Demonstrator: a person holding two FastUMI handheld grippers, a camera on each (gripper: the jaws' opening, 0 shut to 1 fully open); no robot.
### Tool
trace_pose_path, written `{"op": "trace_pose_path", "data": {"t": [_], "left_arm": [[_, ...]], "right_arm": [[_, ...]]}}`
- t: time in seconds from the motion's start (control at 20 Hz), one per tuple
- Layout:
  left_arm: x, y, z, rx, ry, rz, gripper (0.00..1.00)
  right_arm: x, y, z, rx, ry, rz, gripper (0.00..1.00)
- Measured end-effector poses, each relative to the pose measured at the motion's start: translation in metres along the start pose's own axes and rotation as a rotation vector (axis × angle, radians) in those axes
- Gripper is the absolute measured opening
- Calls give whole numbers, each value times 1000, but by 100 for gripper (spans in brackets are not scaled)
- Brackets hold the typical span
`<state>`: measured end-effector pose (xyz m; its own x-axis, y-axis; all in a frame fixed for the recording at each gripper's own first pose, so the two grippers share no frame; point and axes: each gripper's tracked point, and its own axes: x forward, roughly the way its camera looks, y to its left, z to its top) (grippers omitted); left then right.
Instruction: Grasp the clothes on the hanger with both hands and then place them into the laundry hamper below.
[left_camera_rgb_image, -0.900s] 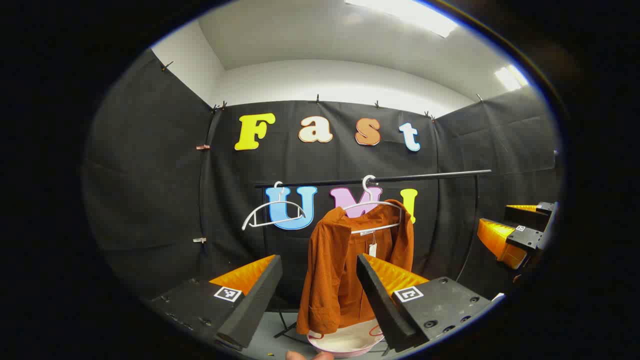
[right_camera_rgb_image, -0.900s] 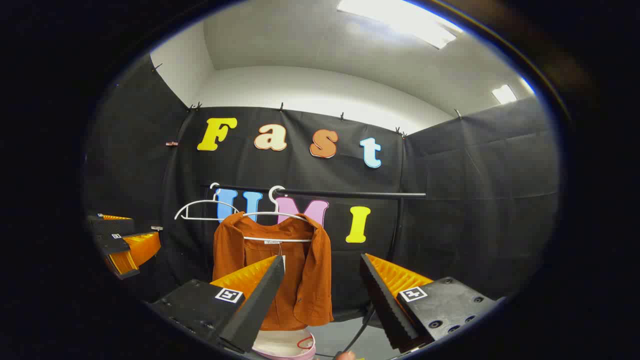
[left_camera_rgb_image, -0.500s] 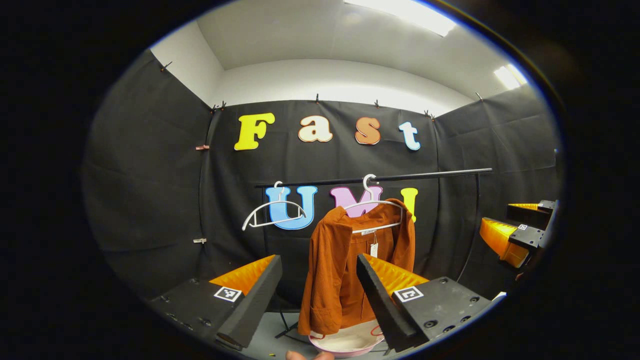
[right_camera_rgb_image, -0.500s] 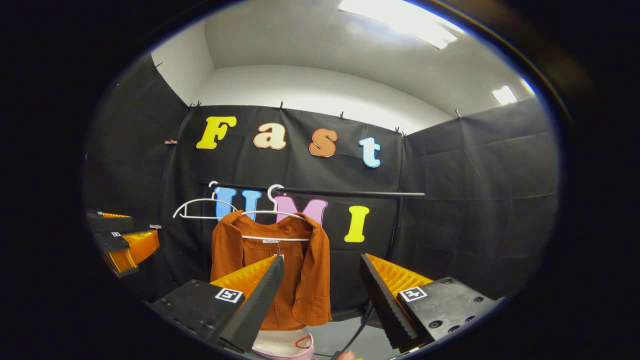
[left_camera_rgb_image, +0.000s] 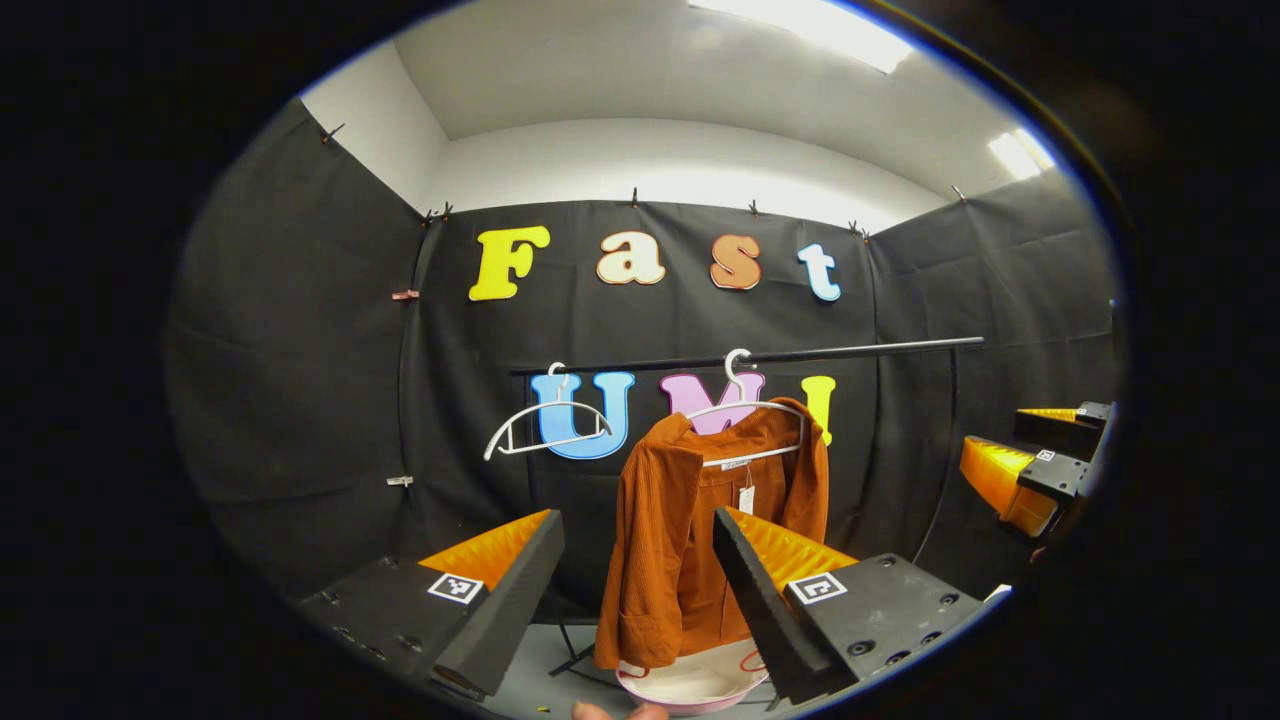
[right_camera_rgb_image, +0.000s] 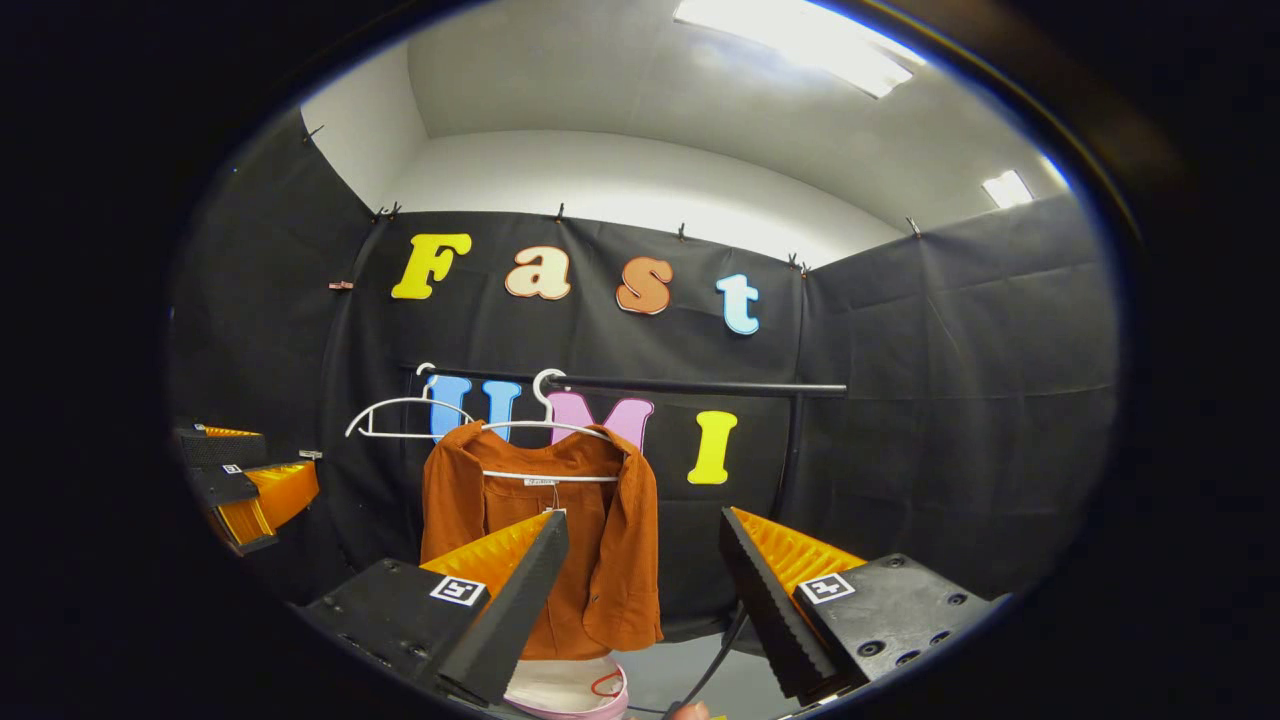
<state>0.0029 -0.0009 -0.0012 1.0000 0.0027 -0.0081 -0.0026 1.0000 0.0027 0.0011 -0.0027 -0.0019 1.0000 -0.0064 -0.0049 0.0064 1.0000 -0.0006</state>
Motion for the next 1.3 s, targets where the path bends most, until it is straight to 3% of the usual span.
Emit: {"op": "trace_pose_path", "data": {"t": [0.25,0.6,1.0,1.3], "left_arm": [[24,-12,-1,21,3,-12,98],[114,-50,-11,46,-38,-9,95],[244,-55,-43,61,-37,139,96],[285,-40,-57,95,-31,238,96]], "right_arm": [[36,2,-9,18,18,20,98],[139,-7,-34,56,-8,40,97],[253,15,-99,90,43,131,98],[308,28,-120,84,41,155,98]]}}
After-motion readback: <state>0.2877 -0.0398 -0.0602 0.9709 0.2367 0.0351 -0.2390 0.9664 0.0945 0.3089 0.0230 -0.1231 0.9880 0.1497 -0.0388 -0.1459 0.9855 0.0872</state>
